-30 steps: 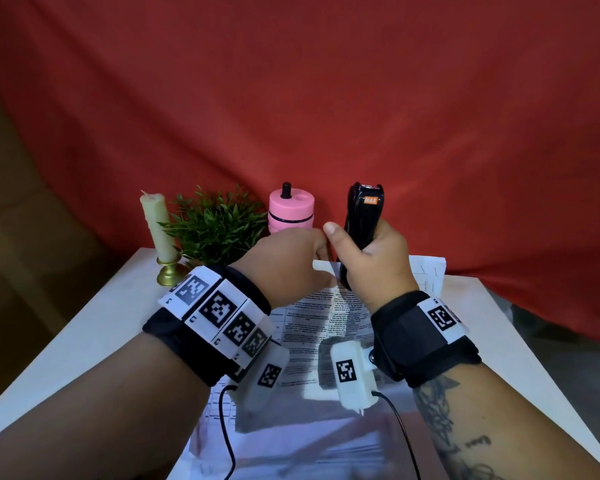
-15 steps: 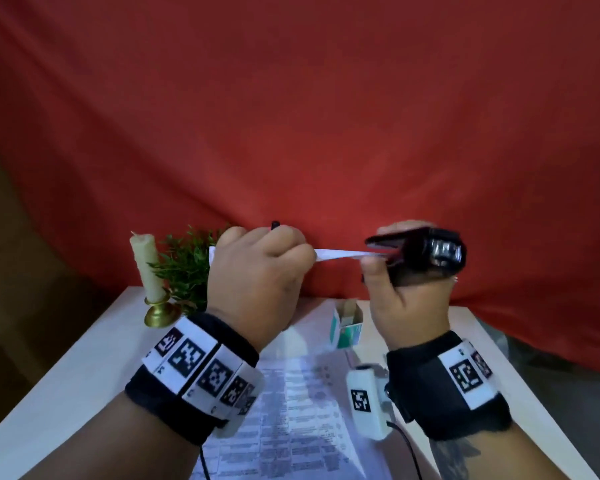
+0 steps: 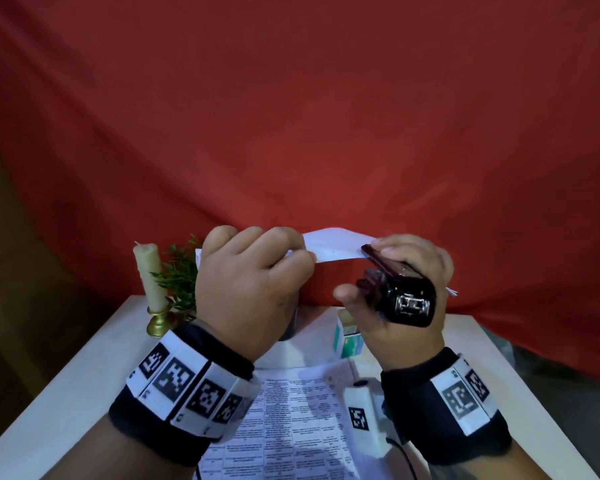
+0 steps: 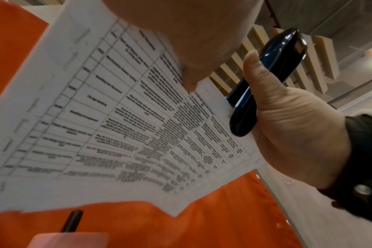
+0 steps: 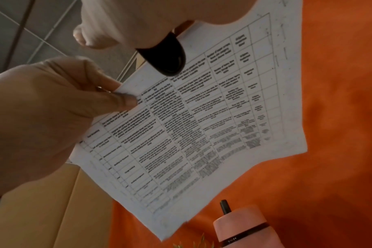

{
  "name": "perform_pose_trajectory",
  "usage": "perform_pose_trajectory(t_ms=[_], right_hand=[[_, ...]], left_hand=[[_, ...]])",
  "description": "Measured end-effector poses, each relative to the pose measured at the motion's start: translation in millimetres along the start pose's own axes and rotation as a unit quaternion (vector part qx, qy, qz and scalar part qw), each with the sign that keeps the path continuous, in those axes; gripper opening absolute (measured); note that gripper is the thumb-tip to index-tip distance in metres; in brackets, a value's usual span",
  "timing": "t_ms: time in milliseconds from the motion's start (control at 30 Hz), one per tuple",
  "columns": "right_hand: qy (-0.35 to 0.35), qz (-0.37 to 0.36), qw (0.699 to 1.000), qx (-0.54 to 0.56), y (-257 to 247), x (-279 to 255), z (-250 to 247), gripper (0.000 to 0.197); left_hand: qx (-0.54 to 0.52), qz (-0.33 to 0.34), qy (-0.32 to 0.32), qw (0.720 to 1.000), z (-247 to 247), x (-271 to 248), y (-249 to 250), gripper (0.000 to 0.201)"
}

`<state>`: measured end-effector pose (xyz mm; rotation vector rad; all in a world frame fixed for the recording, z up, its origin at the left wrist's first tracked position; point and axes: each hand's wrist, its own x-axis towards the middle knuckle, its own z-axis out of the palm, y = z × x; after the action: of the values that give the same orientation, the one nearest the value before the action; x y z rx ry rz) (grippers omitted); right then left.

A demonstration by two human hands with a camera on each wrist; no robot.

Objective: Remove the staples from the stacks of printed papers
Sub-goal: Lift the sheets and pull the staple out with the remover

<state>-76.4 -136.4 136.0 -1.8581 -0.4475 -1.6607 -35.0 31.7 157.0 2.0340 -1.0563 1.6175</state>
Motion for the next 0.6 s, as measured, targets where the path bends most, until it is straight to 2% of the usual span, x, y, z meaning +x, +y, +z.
perform_pose_trajectory(t_ms=[67,133,233,300,367,467,600], right_hand=[[-0.008,0.031,0.999,0.025,2,1,0,0.051],[-0.024,0.104,0.993,0.051,2,7,0,0.039],[-0.048,0.186,0.98,0.059,0,22,0,0.05],[-0.075,0.218,0.971,0.063,1,30,1,0.044],[-0.108,0.236,0.964,0.063,5,33,1,0.036],[-0.126,0.245,0.96,0.046,8,33,0,0.04],[-0.14,0.228,0.964,0.005,8,32,-1,0.043]], left_hand=[[-0.01,-0.039,-0.044,0.998,0,5,0,0.013],[-0.017,-0.082,-0.103,0.991,2,11,-1,0.011],[-0.066,-0.128,-0.17,0.975,6,18,0,0.015],[-0.114,-0.164,-0.233,0.952,4,22,3,0.015],[-0.162,-0.207,-0.278,0.924,3,23,4,0.015],[-0.206,-0.261,-0.313,0.889,5,23,3,0.018],[-0.236,-0.291,-0.32,0.87,6,24,1,0.013]])
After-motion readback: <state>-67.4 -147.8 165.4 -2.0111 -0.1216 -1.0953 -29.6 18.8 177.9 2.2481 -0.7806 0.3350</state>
